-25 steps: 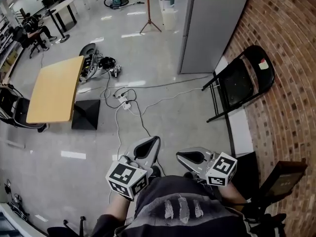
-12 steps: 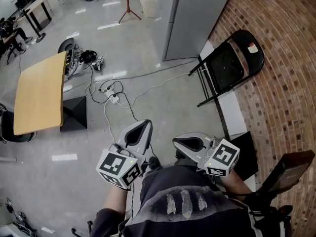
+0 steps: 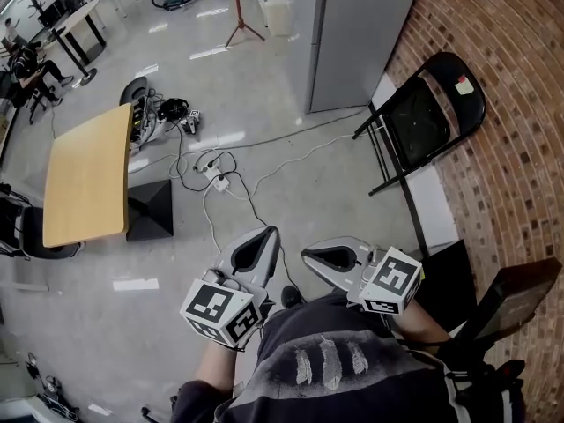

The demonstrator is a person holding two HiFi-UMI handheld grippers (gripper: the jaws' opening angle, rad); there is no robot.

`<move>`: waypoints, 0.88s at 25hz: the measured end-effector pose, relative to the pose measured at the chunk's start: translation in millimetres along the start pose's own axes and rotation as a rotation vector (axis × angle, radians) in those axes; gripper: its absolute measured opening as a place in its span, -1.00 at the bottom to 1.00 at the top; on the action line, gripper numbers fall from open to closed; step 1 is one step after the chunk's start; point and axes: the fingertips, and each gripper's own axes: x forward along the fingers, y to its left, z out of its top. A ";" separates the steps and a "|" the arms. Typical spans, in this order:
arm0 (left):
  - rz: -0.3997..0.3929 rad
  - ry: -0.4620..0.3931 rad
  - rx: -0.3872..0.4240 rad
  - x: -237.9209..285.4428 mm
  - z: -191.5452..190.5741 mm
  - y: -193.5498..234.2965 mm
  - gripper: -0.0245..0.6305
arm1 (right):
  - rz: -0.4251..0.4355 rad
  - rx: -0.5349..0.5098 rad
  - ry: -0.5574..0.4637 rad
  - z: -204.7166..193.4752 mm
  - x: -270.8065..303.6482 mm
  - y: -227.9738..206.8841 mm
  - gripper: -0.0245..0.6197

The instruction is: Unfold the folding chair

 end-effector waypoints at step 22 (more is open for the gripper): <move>-0.073 0.196 0.219 254.9 9.3 -173.6 -0.92 | 0.046 0.276 -0.282 -16.6 -214.4 -180.6 -0.92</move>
